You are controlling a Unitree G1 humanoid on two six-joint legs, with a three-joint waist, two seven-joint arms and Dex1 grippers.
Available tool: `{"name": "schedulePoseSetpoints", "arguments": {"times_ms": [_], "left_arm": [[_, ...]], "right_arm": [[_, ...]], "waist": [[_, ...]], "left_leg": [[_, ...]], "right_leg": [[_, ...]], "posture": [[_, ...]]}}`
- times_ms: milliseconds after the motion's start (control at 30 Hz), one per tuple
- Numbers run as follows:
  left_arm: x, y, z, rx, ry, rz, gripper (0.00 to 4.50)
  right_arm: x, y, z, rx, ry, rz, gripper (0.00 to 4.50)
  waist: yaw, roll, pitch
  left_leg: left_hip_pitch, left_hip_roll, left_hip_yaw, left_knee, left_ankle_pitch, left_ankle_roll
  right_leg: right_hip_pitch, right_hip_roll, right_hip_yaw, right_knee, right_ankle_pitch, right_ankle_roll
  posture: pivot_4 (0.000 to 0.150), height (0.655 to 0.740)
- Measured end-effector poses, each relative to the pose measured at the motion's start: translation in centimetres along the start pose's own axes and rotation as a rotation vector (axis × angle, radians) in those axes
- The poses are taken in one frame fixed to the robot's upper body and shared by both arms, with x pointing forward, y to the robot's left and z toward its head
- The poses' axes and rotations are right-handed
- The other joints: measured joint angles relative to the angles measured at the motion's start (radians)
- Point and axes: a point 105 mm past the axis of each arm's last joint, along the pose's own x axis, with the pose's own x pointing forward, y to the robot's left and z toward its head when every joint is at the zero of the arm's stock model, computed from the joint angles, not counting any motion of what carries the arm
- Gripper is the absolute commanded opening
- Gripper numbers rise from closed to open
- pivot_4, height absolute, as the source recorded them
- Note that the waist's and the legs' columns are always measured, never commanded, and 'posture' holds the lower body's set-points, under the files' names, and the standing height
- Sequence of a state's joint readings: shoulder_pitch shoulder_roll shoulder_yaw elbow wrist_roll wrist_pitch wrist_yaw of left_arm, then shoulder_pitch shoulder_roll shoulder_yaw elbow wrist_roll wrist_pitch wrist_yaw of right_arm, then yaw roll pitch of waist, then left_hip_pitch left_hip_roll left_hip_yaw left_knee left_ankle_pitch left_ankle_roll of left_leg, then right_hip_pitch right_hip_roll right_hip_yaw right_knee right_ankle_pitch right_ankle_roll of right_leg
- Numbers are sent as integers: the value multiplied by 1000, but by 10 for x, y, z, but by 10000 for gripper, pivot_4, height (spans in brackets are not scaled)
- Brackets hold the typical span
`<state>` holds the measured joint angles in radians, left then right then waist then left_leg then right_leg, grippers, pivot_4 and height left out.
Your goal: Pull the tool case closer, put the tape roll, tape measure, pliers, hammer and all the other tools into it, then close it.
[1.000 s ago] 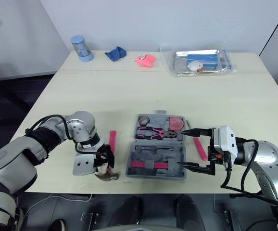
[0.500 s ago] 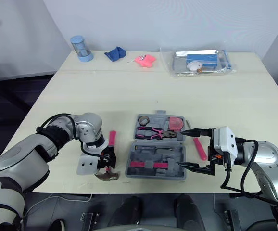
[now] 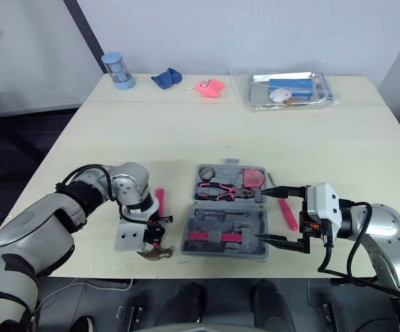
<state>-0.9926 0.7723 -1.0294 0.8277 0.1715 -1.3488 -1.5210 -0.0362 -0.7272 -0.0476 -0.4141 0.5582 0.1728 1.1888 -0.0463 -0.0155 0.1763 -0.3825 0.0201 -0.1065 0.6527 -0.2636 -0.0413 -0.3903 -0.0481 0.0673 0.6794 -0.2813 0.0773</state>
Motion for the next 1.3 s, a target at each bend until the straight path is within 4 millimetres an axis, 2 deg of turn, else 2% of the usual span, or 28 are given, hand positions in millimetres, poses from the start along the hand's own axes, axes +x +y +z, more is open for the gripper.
{"name": "schedulePoseSetpoints", "arguments": {"times_ms": [400, 467, 533, 667, 767, 833, 967, 1167, 1300], "left_arm": [[-18, -24, 22, -159, -17, 86, 265], [-19, -43, 36, -263, -38, 86, 265], [-19, -51, 40, -331, -40, 86, 265], [-16, -56, 49, -461, -66, 113, 265], [-13, -50, 42, -563, -69, 177, 265], [-8, -47, 37, -692, -63, 270, 265], [-15, -60, 30, -926, 8, 399, 265], [-11, -69, 32, -1193, -27, 548, 265], [-19, -58, 35, -1357, -103, 749, 265]], "right_arm": [[1, 1, -1, 2, -2, 2, 45000], [1, 2, -2, 8, -1, 2, 45000], [1, 2, -2, 11, -1, 3, 45000], [1, 2, -2, 11, -1, 4, 45000], [1, 2, -2, 10, -3, 4, 45000], [2, 3, -2, 12, -4, 6, 45000], [1, 3, -2, 13, -6, 10, 45000], [2, 4, -2, 11, -7, 28, 45000], [0, 3, -4, 18, 3, 42, 45000]], "waist": [[2, -1, 0], [-7, -1, 1], [-8, -1, 1], [-2, -1, 1], [7, -1, 1], [4, -1, 1], [-1, 0, 1], [3, 0, 1], [7, 0, 1]], "left_leg": [[-1, 0, -2, 0, 0, 0], [-1, 1, -2, 0, 0, 0], [-1, 1, -2, 0, 0, 0], [-1, 1, -2, 0, 0, 0], [-1, 1, -2, 0, 0, 0], [-1, 1, -3, 0, 0, 0], [-1, 1, -2, 0, 0, 0], [-1, 1, -2, 0, 0, 0], [-1, 1, -2, 0, 0, 0]], "right_leg": [[0, 0, -1, 0, 0, 0], [-1, 0, -1, 0, 0, 0], [-1, 0, -1, 0, 0, 0], [0, 0, -2, 0, 0, 0], [0, 0, -3, 0, 0, 0], [0, 0, -3, 0, 0, 0], [0, 1, -2, 1, 0, 0], [-1, 0, -2, 0, 0, 0], [0, 0, -2, 0, 0, 0]], "posture": [[1500, 7400], [1500, 7400], [1500, 7400], [1500, 7400], [1500, 7400], [1500, 7400], [1500, 7400], [1500, 7400], [1500, 7400]]}}
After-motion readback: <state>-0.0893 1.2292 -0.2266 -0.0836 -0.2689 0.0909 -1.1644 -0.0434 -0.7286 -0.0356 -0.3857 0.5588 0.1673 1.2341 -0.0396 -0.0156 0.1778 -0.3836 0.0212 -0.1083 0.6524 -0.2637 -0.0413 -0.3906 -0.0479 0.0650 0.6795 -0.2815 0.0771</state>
